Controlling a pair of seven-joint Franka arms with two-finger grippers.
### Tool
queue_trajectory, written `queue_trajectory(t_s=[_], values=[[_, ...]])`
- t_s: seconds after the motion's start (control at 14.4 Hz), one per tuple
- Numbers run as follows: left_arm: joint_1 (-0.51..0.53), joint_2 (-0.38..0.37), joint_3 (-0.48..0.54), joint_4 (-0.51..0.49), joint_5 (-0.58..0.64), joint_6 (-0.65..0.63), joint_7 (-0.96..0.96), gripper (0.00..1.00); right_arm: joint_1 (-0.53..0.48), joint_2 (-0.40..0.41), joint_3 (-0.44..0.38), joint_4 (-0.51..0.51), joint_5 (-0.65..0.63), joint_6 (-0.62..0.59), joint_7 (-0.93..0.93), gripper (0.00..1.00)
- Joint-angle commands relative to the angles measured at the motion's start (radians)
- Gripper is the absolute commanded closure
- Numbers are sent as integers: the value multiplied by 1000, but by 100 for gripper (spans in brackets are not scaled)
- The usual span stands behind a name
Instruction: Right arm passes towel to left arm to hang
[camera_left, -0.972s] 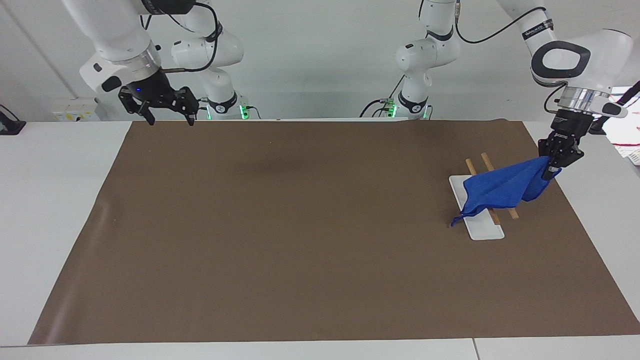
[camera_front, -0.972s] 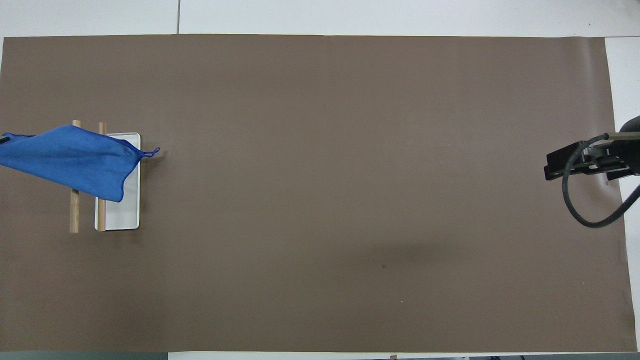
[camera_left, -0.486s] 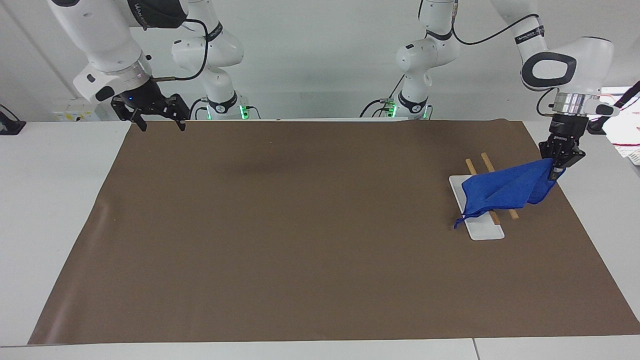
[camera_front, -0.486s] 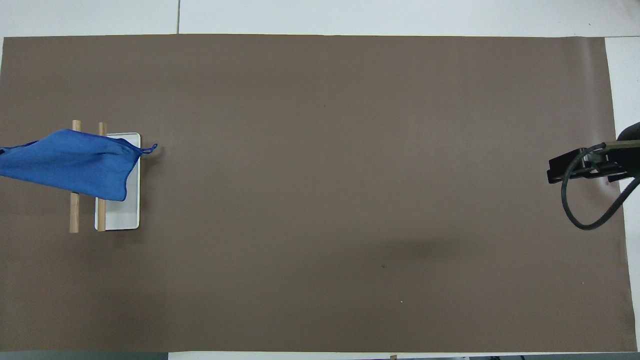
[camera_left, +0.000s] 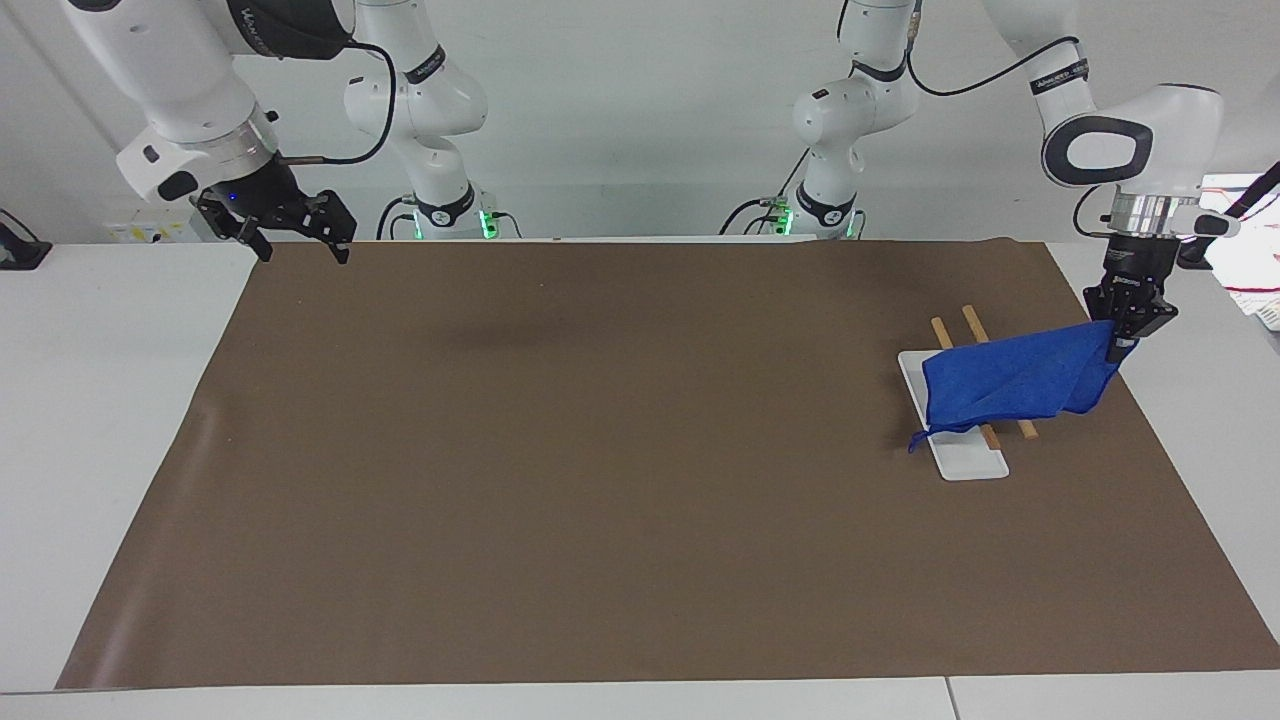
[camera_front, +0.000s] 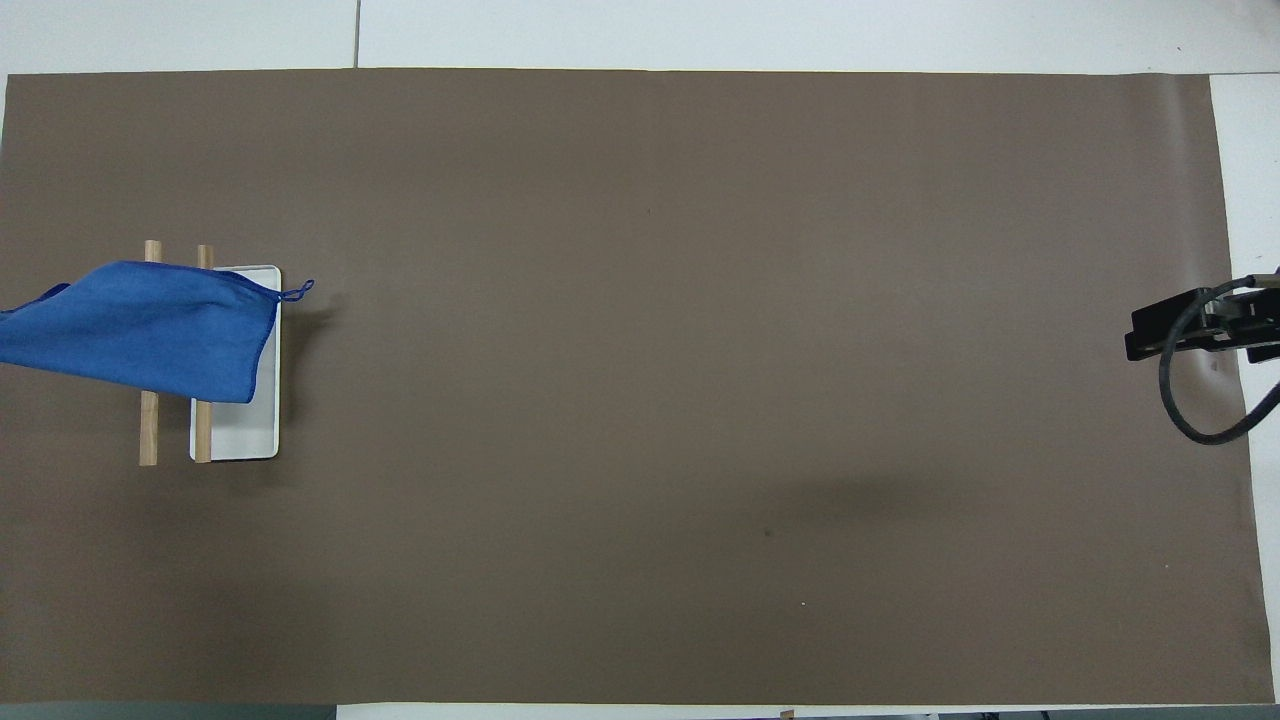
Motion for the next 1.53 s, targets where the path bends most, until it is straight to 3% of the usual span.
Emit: queue_trajectory(t_s=[0.0,0.28,0.56,0.76,0.9,1.18,1.46], values=[[13,9,-9,8,18,7,-1,0,-20,13,9,7,-14,21,-20,0],[15,12,-8,62,43,-28,33,0,-58,46,7,48,-5,-23,-20,0],[-29,18,-17,174,297,-139,36,0,-54,23,7,31,-7,-17,-23,0],[-156,41,-17,252,463,-220,103,0,-54,15,9,31,-5,-22,-21,0],[-221,61,-18,330,546,-352,204,0,-55,13,9,34,-4,-25,-35,0],[-342,96,-17,460,551,-595,473,0,-75,13,7,33,-2,-19,-70,0],[-347,211,-18,756,564,-907,591,0,-78,13,7,30,-2,-16,-69,0]])
